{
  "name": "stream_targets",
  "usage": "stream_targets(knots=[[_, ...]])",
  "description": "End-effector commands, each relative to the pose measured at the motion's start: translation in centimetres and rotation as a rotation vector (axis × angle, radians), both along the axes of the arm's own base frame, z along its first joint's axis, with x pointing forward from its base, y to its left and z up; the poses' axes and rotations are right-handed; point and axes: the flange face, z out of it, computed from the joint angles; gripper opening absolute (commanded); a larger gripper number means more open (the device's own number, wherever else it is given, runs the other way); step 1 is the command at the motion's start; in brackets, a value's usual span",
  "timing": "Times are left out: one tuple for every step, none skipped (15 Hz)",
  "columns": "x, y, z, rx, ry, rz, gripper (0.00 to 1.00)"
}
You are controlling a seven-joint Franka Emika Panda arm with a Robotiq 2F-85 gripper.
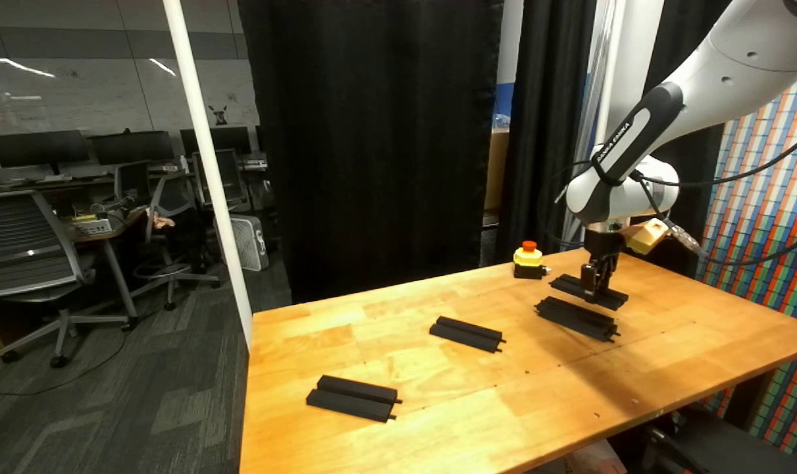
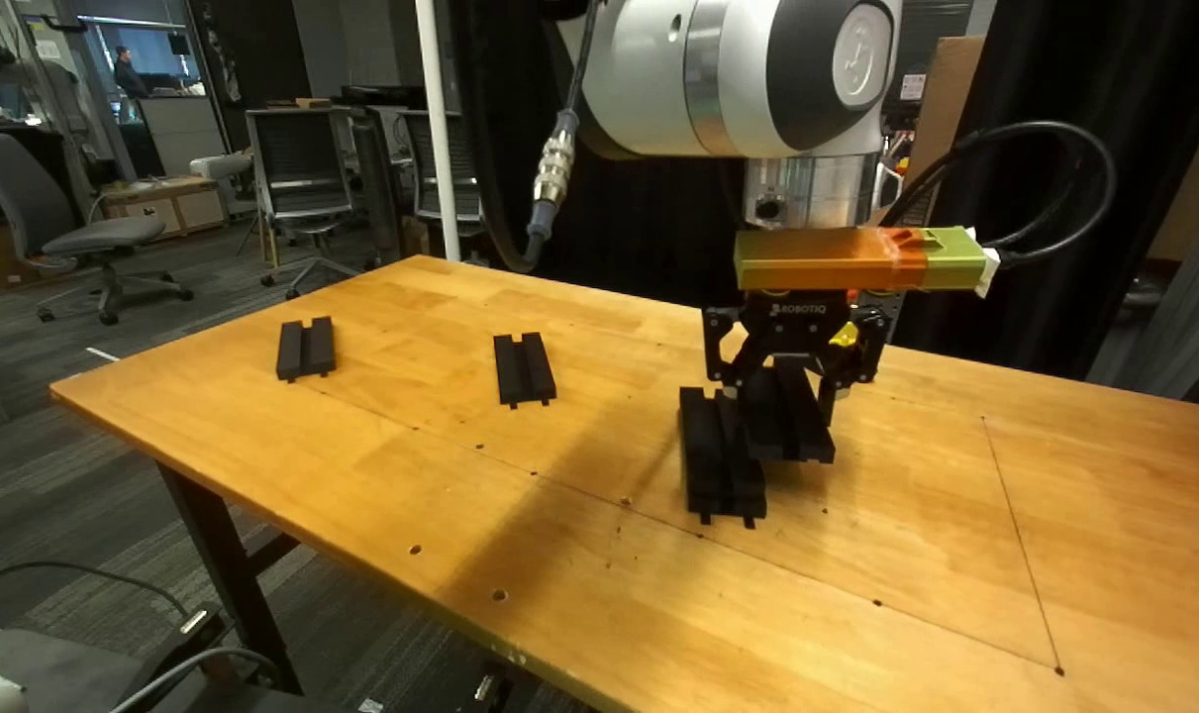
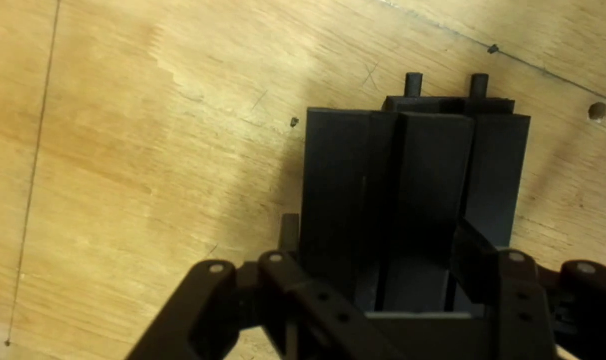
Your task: Stack the black pieces together
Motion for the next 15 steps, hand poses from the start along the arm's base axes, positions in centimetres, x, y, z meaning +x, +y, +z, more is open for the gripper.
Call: stream_targets(knots=[[1.5,-0.3,-0.4,0.027,-0.011,0.055,0.47],[1.7,-0.2,-0.7,0.035,-0.008,0.061,0.47],[1.9,0.0,-1.0,0.044,-0.008,0.063,0.47],[2.0,0.1,-1.2,0.051,-0.009,0.065,0.47],[2.0,0.2,-1.3,0.056,-0.009,0.067,0.47],[2.1,0.2,-1.5,0.061,-0.011,0.067,0.47],[2.0,0.3,-1.5,0.066,-0.015,0.067,0.47],[2.0,0.3,-1.6,0.071,-0.017,0.068,0.47],[1.9,0.3,-1.6,0.075,-0.020,0.069,0.47],[1.9,0.3,-1.6,0.078,-0.024,0.071,0.47],[1.9,0.3,-1.7,0.082,-0.025,0.073,0.47],[1.9,0.3,-1.7,0.086,-0.026,0.074,0.47],[1.8,0.4,-1.7,0.091,-0.030,0.077,0.47],[1.8,0.5,-1.7,0.093,-0.031,0.078,0.47],[1.9,0.6,-1.6,0.094,-0.031,0.080,0.47]])
